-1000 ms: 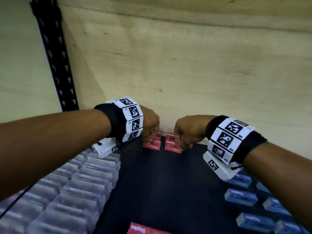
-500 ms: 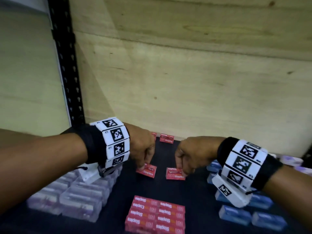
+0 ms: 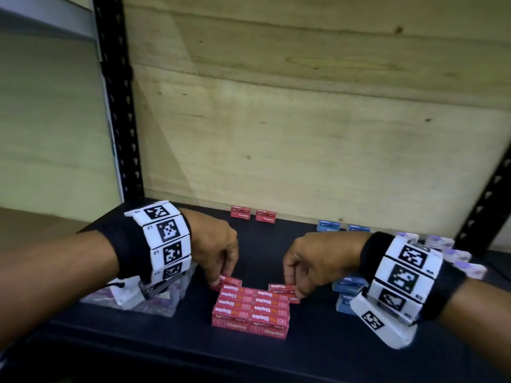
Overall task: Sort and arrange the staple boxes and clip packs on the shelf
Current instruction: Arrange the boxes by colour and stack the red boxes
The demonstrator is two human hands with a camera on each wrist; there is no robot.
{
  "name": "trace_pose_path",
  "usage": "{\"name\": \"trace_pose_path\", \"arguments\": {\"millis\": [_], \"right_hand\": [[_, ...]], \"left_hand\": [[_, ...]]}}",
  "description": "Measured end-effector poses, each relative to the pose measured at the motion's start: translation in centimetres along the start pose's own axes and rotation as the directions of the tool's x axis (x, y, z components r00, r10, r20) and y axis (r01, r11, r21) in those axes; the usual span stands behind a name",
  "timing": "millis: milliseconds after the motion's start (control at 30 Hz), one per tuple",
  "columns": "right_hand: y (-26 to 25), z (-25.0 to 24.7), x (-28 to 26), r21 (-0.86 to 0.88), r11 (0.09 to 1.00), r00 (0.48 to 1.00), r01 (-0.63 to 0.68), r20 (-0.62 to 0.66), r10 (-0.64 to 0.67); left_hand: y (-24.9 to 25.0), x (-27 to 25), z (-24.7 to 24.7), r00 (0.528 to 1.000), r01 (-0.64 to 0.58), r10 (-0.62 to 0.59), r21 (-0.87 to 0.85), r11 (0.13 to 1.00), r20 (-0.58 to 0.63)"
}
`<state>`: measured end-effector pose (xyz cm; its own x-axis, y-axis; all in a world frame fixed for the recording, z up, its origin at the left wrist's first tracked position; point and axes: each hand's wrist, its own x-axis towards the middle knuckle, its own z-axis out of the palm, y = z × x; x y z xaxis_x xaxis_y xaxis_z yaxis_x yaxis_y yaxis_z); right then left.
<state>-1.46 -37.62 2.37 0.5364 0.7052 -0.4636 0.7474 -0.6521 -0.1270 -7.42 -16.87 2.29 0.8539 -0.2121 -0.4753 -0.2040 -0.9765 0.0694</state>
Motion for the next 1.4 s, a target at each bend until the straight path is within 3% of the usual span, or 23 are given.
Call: {"name": "trace_pose_path", "arguments": {"millis": [167, 900, 1400], "right_hand": [[0.1, 0.0, -0.7, 0.028, 1.0, 0.999, 0.008, 0.046, -0.009], [-0.4, 0.4, 0.6, -0.045, 0.993, 0.992, 0.11, 0.059, -0.108], [-0.4, -0.2, 1.4, -0.084, 0.993, 0.994, 0.084, 0.075, -0.077]], "left_hand": [[-0.2, -0.7, -0.1, 0.997, -0.002, -0.003, 0.058, 0.998, 0.08], [0.8, -0.4, 0.0, 0.992, -0.064, 0.052, 0.107, 0.992, 0.115], [0.7, 0.1, -0.2, 0.995, -0.066, 0.057, 0.111, 0.992, 0.086]]}}
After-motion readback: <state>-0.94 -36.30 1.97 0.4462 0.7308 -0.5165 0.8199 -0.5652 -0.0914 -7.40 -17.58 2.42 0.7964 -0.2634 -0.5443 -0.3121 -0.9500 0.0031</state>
